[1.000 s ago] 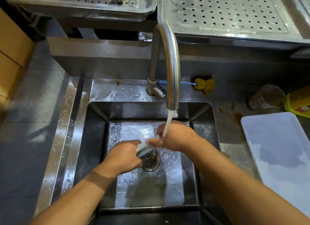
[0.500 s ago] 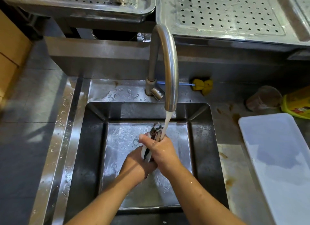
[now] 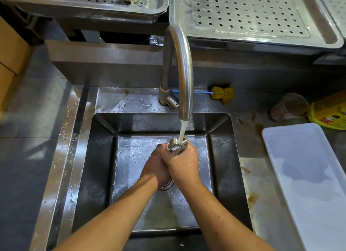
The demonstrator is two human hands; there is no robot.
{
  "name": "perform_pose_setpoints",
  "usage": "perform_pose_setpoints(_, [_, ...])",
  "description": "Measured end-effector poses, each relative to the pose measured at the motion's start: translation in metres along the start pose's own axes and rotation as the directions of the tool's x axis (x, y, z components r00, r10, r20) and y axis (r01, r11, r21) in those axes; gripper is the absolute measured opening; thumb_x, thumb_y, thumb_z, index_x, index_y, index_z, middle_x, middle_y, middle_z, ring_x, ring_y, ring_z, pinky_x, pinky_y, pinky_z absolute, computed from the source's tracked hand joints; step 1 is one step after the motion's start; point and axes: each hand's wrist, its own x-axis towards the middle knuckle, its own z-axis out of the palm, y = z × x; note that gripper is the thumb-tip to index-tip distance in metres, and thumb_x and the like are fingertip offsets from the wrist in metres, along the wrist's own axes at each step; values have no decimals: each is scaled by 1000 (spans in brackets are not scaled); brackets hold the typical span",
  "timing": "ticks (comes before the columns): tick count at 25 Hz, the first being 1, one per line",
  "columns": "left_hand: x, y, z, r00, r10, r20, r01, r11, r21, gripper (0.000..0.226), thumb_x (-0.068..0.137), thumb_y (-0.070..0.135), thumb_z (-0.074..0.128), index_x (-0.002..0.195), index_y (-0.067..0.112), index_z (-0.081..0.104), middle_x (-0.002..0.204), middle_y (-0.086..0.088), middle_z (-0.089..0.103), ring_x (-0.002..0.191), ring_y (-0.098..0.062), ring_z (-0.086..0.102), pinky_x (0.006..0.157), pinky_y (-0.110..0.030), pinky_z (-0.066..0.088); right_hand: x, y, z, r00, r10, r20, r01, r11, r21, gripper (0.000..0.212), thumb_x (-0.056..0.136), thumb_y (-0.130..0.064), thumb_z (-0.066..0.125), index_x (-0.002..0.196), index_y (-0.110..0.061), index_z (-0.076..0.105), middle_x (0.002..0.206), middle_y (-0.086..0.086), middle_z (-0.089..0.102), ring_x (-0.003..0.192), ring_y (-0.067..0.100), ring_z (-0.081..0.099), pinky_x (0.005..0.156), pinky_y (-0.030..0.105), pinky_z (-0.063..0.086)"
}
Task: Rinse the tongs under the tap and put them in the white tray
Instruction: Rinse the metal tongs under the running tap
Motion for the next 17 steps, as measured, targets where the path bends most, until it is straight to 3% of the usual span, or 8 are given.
perform_pose_setpoints(2, [-6,-4,-1,993,-121,-19,122,970,208,54,99,7,69,149,7,48,141,-9,62,125,-27,63,101,-37,54,4,0,0,999,22,-27,-21,999,26,16,79,-23,79,74,-27,64,64,-8,69,60,7,66,61,26,55])
perform_pose_setpoints(6, [-8,12,4,905,-377,194,424,780,-461,31,96,11,57,126,6,62,91,-20,65,70,-26,60,53,-33,46,11,-5,4,990,95,-100,-86,992,89,17,80,-20,73,68,-11,65,63,11,72,55,14,67,56,28,53])
perform_pose_setpoints(9, [-21,11,-6,899,-283,335,432,442,-786,27,95,3,57,111,10,76,82,-15,70,67,-24,66,58,-35,61,18,-12,6,964,216,-154,-176,956,236,24,79,-23,77,66,-11,61,51,3,66,46,13,60,47,25,49])
perform_pose_setpoints(11, [-26,9,-15,879,-310,362,463,379,-801,21,86,23,68,98,18,84,83,-11,75,66,-24,68,61,-37,63,27,-10,5,914,354,-198,-272,897,348,22,82,-23,77,70,-9,64,50,-1,63,47,15,58,49,25,48])
perform_pose_setpoints(13, [-25,4,-21,865,-471,172,477,667,-573,40,93,52,62,109,21,81,105,-13,79,84,-27,75,72,-38,62,32,-6,3,855,493,-162,-364,793,488,24,80,-25,76,81,-1,72,66,13,71,59,27,65,60,37,54])
perform_pose_setpoints(14, [-24,2,-23,864,-503,-28,477,834,-278,54,97,63,53,123,20,74,124,-15,74,106,-30,71,87,-42,58,33,-2,2,831,539,-136,-396,747,534,32,81,-27,77,91,4,73,77,20,75,65,33,69,64,42,57])
perform_pose_setpoints(16, [-29,-1,-26,918,-166,-361,282,912,297,69,98,68,46,142,17,60,152,-13,56,138,-33,51,112,-47,44,34,7,1,811,578,-91,-439,704,558,45,84,-31,80,108,6,72,93,24,79,78,41,76,72,49,63])
perform_pose_setpoints(17, [-32,2,-28,936,2,-352,165,880,444,71,96,70,47,146,19,56,156,-8,52,143,-31,47,115,-47,43,34,10,1,801,595,-68,-461,685,564,46,85,-32,81,111,5,71,93,22,79,79,40,76,71,48,64])
